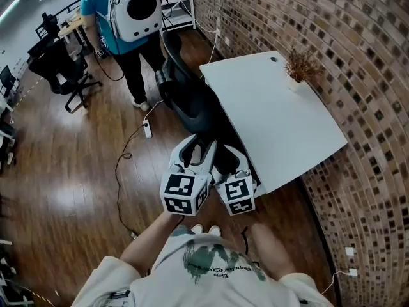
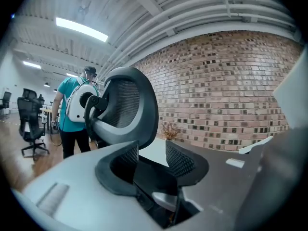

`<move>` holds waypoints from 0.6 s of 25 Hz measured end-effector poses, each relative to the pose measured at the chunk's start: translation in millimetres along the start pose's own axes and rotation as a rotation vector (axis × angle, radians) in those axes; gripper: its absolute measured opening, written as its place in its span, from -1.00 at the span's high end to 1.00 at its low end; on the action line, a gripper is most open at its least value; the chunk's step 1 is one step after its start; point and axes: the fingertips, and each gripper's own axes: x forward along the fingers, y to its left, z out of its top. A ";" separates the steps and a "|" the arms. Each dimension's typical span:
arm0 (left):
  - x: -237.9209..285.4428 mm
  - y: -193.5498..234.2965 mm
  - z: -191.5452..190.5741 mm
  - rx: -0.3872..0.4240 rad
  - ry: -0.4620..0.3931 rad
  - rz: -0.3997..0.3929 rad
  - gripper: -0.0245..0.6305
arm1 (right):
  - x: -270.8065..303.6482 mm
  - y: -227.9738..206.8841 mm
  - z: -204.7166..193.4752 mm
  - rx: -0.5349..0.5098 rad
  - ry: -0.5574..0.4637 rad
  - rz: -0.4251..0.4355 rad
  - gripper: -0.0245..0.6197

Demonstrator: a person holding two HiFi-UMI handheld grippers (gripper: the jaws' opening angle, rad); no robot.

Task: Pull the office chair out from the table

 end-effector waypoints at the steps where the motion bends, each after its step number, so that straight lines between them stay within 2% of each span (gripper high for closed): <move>1: -0.3 3.0 1.2 0.013 -0.006 0.021 0.40 | 2.7 0.4 2.1 0.005 -0.010 -0.019 0.31; 4: 1.0 13.1 13.4 0.085 -0.037 0.094 0.39 | 9.1 3.3 4.0 0.002 -0.024 -0.058 0.41; 7: 6.9 19.1 35.1 0.153 -0.065 0.150 0.08 | 12.0 4.3 4.4 -0.007 -0.020 -0.051 0.41; 11: 22.3 14.5 54.4 0.206 -0.074 0.171 -0.09 | 15.8 4.3 2.4 -0.003 0.003 -0.026 0.41; 15: 37.6 3.8 56.5 0.269 -0.055 0.178 -0.22 | 16.2 5.2 1.8 -0.004 0.010 -0.033 0.41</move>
